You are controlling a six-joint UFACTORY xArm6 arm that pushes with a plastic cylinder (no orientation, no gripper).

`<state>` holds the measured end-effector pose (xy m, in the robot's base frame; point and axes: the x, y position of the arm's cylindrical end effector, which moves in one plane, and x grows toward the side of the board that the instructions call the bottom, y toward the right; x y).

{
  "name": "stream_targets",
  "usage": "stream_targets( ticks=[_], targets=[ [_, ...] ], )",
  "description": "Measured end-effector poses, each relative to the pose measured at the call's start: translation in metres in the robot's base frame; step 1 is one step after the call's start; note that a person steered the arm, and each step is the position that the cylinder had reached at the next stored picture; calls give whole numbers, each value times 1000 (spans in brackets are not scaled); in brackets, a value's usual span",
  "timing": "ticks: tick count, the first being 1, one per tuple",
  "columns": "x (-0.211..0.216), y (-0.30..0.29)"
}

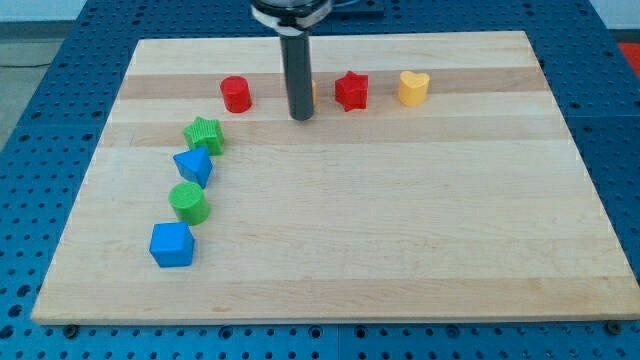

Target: Push the yellow heart towards the top right of the board

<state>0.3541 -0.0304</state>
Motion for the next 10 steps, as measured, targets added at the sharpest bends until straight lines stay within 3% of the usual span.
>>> stream_targets(
  ticks=[3,6,10],
  targets=[
    [-2,92],
    [-42,145],
    [-54,193]
  ],
)
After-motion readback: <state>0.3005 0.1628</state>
